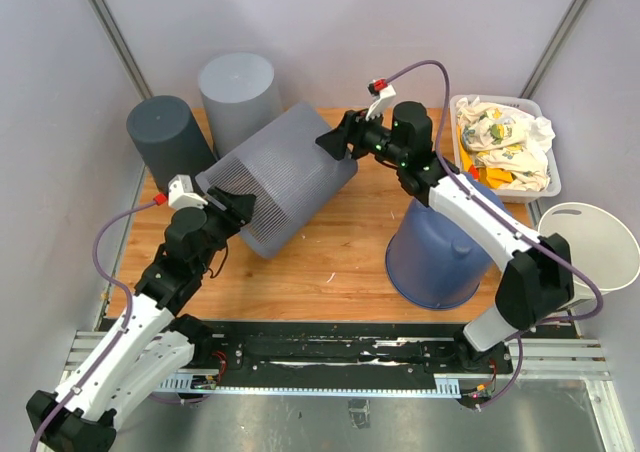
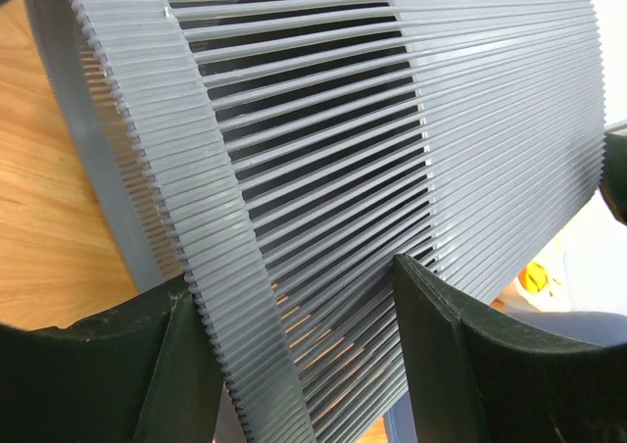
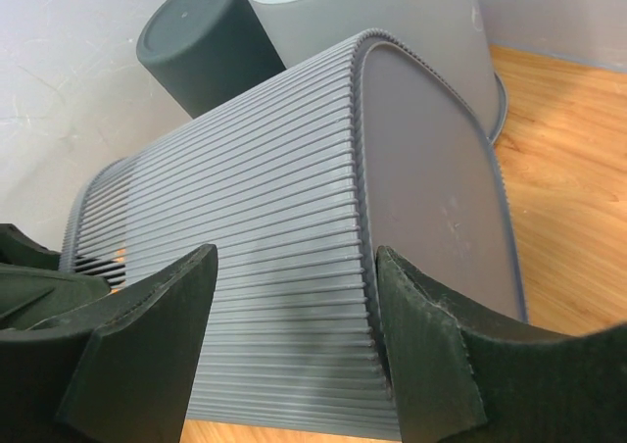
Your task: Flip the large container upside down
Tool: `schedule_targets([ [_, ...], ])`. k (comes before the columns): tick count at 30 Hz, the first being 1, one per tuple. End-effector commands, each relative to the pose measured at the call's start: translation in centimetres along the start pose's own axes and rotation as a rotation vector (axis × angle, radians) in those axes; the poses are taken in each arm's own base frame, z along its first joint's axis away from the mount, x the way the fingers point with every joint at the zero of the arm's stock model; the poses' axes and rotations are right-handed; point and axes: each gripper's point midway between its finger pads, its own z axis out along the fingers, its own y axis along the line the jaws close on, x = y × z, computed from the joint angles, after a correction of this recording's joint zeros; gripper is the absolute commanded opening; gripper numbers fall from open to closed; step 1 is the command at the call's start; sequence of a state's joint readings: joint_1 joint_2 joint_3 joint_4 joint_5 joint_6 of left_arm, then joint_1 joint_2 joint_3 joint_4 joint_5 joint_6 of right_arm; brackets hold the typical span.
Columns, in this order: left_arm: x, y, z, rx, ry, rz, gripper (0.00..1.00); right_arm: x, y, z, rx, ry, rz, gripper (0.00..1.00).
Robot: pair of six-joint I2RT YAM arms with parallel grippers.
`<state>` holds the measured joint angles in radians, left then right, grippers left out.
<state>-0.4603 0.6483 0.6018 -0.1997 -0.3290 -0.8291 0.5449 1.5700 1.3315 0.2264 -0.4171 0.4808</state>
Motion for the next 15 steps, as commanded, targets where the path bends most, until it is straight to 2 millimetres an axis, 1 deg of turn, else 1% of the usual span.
schedule_targets([
  [1, 2.2, -1.3, 0.7, 0.096, 0.072, 0.002, 0.64, -2.6, 10.5, -2.7, -0.268, -0.024, -0.07, 0.65],
  [9, 3.7, -1.4, 1.5, 0.131, 0.109, -0.008, 0.65, -2.6, 11.2, -3.9, -0.244, -0.014, -0.097, 0.64],
  [15, 5.0, -1.3, 2.1, 0.15, 0.135, -0.021, 0.7, -2.7, 11.7, -4.5, -0.234, -0.014, -0.117, 0.64],
])
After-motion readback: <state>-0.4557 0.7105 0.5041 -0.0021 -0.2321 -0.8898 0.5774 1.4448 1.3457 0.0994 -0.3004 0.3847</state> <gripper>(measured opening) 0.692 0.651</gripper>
